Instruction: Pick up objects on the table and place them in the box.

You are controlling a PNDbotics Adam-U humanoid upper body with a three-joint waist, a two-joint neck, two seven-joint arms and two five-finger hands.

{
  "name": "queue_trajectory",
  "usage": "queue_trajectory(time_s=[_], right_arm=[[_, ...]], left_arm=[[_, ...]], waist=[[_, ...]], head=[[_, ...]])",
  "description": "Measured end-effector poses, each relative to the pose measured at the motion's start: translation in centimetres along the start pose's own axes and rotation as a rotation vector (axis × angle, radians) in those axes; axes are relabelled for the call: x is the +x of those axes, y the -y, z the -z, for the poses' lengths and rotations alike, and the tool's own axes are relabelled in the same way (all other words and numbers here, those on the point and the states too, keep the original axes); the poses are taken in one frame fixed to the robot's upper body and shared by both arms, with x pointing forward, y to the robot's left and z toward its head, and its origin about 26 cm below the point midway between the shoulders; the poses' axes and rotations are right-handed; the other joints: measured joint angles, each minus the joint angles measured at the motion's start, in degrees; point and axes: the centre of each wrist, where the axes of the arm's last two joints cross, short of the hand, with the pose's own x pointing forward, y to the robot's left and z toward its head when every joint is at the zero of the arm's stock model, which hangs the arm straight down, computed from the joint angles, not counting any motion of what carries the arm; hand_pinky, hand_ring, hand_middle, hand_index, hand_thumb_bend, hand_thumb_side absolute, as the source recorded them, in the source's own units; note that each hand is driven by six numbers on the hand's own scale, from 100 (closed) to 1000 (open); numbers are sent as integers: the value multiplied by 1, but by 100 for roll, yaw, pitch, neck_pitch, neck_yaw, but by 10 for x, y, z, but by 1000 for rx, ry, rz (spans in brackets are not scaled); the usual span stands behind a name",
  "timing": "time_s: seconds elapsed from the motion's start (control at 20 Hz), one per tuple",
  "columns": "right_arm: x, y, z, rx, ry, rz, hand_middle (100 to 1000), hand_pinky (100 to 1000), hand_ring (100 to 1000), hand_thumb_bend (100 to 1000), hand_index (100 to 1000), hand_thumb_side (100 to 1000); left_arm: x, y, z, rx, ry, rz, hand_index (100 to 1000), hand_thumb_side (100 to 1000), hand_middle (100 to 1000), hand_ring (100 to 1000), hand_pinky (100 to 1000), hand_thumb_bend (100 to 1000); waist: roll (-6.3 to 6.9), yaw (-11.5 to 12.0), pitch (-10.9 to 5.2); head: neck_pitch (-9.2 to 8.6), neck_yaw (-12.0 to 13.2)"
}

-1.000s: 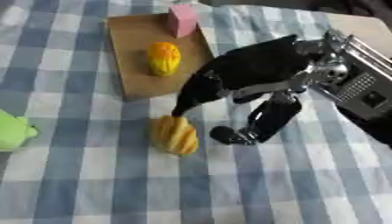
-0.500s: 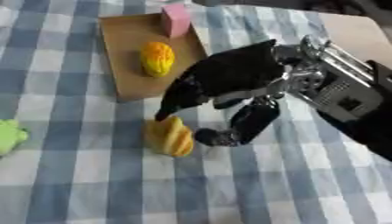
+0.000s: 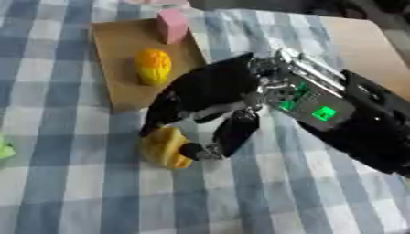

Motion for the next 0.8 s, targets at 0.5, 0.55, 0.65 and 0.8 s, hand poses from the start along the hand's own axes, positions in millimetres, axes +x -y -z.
queue_trajectory(time_s=[0.5, 0.55, 0.65, 0.8], right_arm=[[-15, -24, 22, 50, -9, -13, 827, 824, 876, 100, 917, 341], [-16, -26, 23, 52, -12, -15, 826, 824, 876, 100, 913, 344], [-19, -30, 25, 52, -17, -19, 796, 817, 864, 100, 826, 344], [-21, -33, 29, 39, -10, -20, 721, 798, 827, 100, 666, 304]], left_arm=[[1, 2, 1, -6, 5, -7, 880, 670, 826, 715, 913, 106], [1, 2, 2, -7, 5, -8, 880, 670, 826, 715, 913, 106], [1, 3, 1, -5, 4, -12, 880, 670, 825, 714, 913, 106], [1, 4, 1, -4, 4, -15, 880, 671, 825, 714, 913, 103]], waist=[[0, 43, 65], [0, 48, 74], [5, 60, 81], [23, 60, 101]], head=[[2, -3], [2, -4], [1, -7], [0, -12]])
